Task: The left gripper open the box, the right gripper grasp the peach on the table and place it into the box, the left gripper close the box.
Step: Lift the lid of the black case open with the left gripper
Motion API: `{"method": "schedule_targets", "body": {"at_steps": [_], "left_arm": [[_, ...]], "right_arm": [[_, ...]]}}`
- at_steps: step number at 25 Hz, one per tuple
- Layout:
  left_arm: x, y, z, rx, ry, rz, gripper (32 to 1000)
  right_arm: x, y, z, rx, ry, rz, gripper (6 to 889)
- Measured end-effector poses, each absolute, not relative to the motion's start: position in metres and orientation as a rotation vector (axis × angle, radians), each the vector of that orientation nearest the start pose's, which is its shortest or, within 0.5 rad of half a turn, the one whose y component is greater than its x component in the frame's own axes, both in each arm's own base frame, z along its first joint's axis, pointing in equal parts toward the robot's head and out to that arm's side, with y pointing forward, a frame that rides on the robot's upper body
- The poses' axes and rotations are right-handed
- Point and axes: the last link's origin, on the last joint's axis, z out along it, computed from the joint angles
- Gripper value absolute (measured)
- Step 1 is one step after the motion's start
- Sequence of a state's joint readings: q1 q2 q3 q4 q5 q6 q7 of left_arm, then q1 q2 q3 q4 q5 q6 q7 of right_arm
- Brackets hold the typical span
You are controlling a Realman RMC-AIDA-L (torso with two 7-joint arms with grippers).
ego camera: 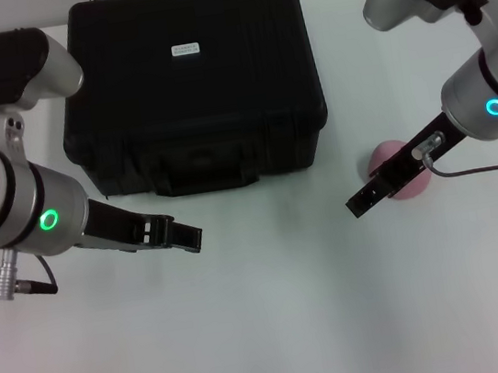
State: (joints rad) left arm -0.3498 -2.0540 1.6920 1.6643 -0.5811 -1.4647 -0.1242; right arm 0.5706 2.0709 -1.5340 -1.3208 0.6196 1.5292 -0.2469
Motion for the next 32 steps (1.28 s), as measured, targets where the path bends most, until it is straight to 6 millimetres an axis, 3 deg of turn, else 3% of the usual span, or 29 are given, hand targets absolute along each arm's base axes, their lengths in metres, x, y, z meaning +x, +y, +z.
{"method": "schedule_targets", "body": {"at_steps": [32], "left_arm": [[-0.1689, 0.3012, -0.0185, -2.241, -1.463, 0.266, 878]], "right_arm": [[0.1811, 0.3355, -0.0301, -2.482, 1.288, -0.489, 800]]}}
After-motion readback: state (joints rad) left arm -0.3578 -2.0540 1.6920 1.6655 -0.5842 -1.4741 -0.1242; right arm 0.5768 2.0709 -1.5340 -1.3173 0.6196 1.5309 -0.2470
